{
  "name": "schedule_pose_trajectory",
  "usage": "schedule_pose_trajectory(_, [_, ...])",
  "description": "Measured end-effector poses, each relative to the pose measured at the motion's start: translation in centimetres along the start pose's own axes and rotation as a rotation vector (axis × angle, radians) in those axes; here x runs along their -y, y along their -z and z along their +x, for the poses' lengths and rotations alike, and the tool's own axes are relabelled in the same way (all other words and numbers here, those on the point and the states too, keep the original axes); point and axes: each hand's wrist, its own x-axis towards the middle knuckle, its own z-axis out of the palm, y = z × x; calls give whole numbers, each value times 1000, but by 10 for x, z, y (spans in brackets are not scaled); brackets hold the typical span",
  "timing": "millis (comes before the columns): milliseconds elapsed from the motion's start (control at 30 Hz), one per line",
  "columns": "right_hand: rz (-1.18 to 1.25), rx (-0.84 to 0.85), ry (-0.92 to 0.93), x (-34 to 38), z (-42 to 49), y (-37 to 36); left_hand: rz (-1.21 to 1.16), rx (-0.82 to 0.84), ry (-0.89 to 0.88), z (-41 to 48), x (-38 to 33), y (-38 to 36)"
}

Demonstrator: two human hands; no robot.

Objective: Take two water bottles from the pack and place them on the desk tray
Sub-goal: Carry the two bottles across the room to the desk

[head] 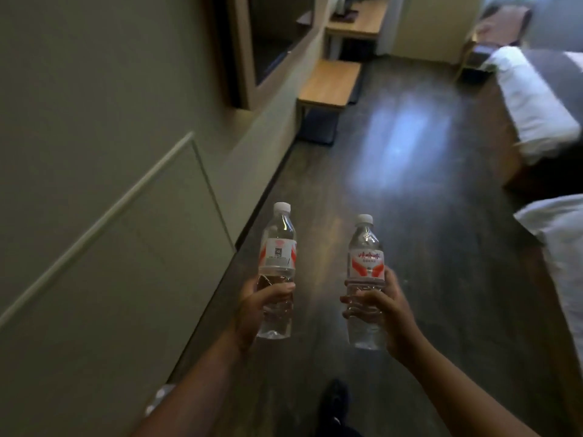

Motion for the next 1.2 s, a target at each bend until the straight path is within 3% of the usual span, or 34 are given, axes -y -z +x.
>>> schedule_pose_trajectory(233, [59, -168, 21, 44, 94, 106, 56, 180, 48, 145, -16, -121])
schedule_pose_trajectory(600, [68, -264, 30, 132, 278, 221, 97, 208, 74, 355, -77, -260])
schedule_pose_trajectory(1200, [82, -396, 15, 293, 731, 361, 191, 351, 112, 822, -269, -440])
